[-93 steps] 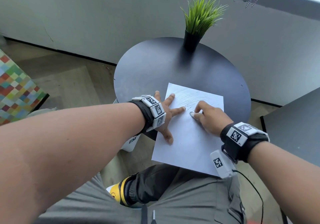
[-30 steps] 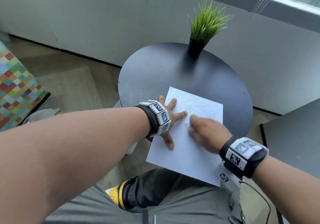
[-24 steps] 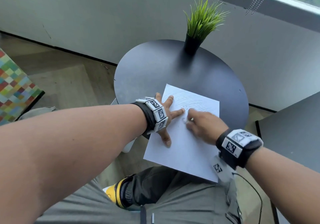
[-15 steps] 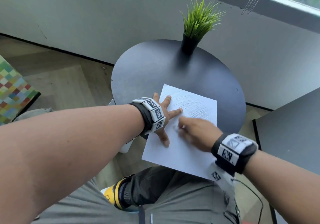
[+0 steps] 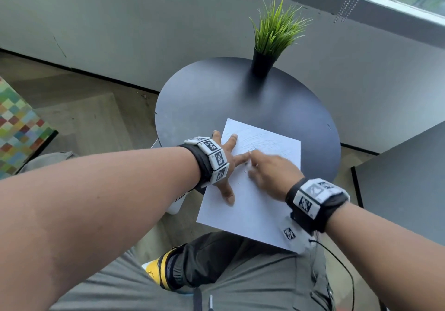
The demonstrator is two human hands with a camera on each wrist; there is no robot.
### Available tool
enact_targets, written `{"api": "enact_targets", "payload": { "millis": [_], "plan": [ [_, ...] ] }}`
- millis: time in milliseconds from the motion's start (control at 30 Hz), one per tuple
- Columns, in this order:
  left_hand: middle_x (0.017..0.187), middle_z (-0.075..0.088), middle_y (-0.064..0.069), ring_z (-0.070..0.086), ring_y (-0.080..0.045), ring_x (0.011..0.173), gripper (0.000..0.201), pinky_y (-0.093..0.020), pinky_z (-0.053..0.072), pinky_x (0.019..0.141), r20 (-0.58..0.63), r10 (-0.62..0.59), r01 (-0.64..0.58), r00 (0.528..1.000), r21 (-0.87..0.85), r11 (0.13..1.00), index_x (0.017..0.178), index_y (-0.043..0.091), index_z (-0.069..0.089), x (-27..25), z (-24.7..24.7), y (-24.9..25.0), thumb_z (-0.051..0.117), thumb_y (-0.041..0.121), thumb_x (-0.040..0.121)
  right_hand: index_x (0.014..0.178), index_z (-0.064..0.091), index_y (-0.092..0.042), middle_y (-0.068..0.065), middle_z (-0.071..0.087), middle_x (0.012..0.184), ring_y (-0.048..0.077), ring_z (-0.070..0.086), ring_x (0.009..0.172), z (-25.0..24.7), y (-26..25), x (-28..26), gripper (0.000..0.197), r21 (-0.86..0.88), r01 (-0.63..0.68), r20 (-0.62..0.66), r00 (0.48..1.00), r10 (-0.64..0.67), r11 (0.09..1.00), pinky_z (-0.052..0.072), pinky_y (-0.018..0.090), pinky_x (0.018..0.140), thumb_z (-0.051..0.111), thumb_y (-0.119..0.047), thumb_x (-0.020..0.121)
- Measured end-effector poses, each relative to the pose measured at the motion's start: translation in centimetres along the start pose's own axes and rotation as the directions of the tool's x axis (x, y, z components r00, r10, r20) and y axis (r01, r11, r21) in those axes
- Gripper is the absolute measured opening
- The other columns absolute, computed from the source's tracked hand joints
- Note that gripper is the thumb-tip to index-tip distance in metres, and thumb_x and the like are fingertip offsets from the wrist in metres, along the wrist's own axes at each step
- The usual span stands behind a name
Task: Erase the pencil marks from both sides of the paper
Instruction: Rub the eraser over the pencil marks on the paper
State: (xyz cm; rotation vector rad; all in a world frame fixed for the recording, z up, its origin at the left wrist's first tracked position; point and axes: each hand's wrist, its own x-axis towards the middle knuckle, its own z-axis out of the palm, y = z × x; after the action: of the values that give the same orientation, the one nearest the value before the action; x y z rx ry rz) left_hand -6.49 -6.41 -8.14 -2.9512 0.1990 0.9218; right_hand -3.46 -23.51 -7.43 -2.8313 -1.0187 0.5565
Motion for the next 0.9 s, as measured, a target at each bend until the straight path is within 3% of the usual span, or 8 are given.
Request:
{"api": "enact_targets", "payload": {
  "millis": [67, 100, 233, 333, 433, 600, 767, 900],
  "plan": [
    [0.161, -0.026, -0.006, -0.016, -0.058, 0.141, 0.142, -0.078, 0.023, 0.104, 0.013, -0.001, 0.001, 1.000, 0.005, 1.000, 0.145, 0.056, -0.019, -0.1, 0.0, -0.1, 0.073, 0.087, 0.042, 0.105, 0.043, -0.024, 0.005, 0.065, 0.104, 0.033, 0.060, 0.094, 1.0, -2.0, -1.9, 0.012, -0.020, 0.179, 0.127, 0.976, -0.175, 0.984, 0.049, 0.041, 0.074, 0.049, -0.028, 0.095],
    [0.161, -0.026, -0.006, -0.016, -0.058, 0.141, 0.142, -0.077, 0.023, 0.104, 0.017, -0.005, 0.005, 1.000, 0.011, 1.000, 0.145, 0.056, -0.019, -0.1, -0.1, -0.1, 0.073, 0.087, 0.042, 0.102, 0.044, -0.025, 0.003, 0.065, 0.102, 0.031, 0.061, 0.094, 1.1, -2.0, -2.4, 0.010, -0.007, 0.191, 0.157, 0.970, -0.188, 0.981, 0.050, 0.041, 0.074, 0.049, -0.030, 0.096],
    [0.161, -0.025, -0.006, -0.015, -0.056, 0.142, 0.141, -0.077, 0.024, 0.103, 0.021, 0.004, -0.004, 1.000, -0.002, 1.000, 0.146, 0.055, -0.018, -0.2, -0.3, 0.0, 0.073, 0.086, 0.044, 0.097, 0.045, -0.023, 0.005, 0.064, 0.099, 0.032, 0.058, 0.092, -0.4, 2.6, -0.4, 0.025, 0.012, -0.126, 0.001, 0.992, 0.126, 0.992, 0.049, 0.041, 0.079, 0.041, -0.048, 0.098],
    [0.161, -0.023, -0.008, -0.016, -0.046, 0.146, 0.144, -0.078, 0.025, 0.102, -0.004, 0.018, -0.018, 1.000, 0.037, 0.999, 0.148, 0.051, -0.017, -0.2, -0.2, 0.1, 0.070, 0.090, 0.040, 0.094, 0.042, -0.022, 0.009, 0.063, 0.098, 0.033, 0.056, 0.089, -0.7, 4.0, 0.4, 0.026, 0.005, -0.198, -0.010, 0.980, 0.198, 0.980, 0.050, 0.043, 0.078, 0.040, -0.048, 0.098],
    [0.162, -0.024, -0.006, -0.019, -0.041, 0.148, 0.141, -0.072, 0.022, 0.108, -0.028, 0.039, -0.037, 0.999, 0.055, 0.998, 0.154, 0.035, -0.016, -0.6, 0.1, 0.6, 0.064, 0.091, 0.052, 0.095, 0.039, -0.018, 0.009, 0.063, 0.097, 0.033, 0.056, 0.088, -0.8, 2.8, -0.3, 0.025, -0.027, -0.148, -0.020, 0.989, 0.148, 0.989, 0.049, 0.041, 0.074, 0.039, -0.043, 0.100],
    [0.162, -0.025, -0.008, -0.020, -0.043, 0.147, 0.140, -0.066, 0.018, 0.115, -0.025, 0.063, -0.062, 0.998, 0.029, 0.998, 0.155, 0.027, -0.017, -0.8, 0.5, 0.7, 0.061, 0.091, 0.056, 0.091, 0.036, -0.023, -0.002, 0.059, 0.090, 0.026, 0.054, 0.082, 1.0, -1.0, -3.3, 0.022, -0.081, 0.234, 0.109, 0.968, -0.225, 0.969, 0.046, 0.040, 0.067, 0.038, -0.042, 0.101],
    [0.161, -0.026, -0.007, -0.021, -0.041, 0.147, 0.141, -0.067, 0.020, 0.111, -0.021, 0.050, -0.050, 0.999, 0.021, 0.999, 0.154, 0.032, -0.018, -0.8, 0.4, 0.8, 0.064, 0.089, 0.055, 0.093, 0.039, -0.017, 0.005, 0.057, 0.088, 0.033, 0.057, 0.088, -0.7, 2.3, -0.4, 0.023, -0.020, -0.093, -0.054, 0.994, 0.092, 0.995, 0.045, 0.039, 0.069, 0.040, -0.039, 0.100],
    [0.161, -0.028, -0.009, -0.022, -0.042, 0.147, 0.144, -0.066, 0.019, 0.113, -0.021, 0.059, -0.059, 0.998, 0.002, 0.998, 0.154, 0.032, -0.019, -0.6, 0.4, 0.7, 0.067, 0.088, 0.053, 0.105, 0.044, -0.021, 0.004, 0.063, 0.100, 0.032, 0.060, 0.095, 1.4, -1.7, -2.3, 0.012, -0.048, 0.193, 0.064, 0.980, -0.190, 0.980, 0.047, 0.040, 0.072, 0.050, -0.026, 0.095]
  ]
}}
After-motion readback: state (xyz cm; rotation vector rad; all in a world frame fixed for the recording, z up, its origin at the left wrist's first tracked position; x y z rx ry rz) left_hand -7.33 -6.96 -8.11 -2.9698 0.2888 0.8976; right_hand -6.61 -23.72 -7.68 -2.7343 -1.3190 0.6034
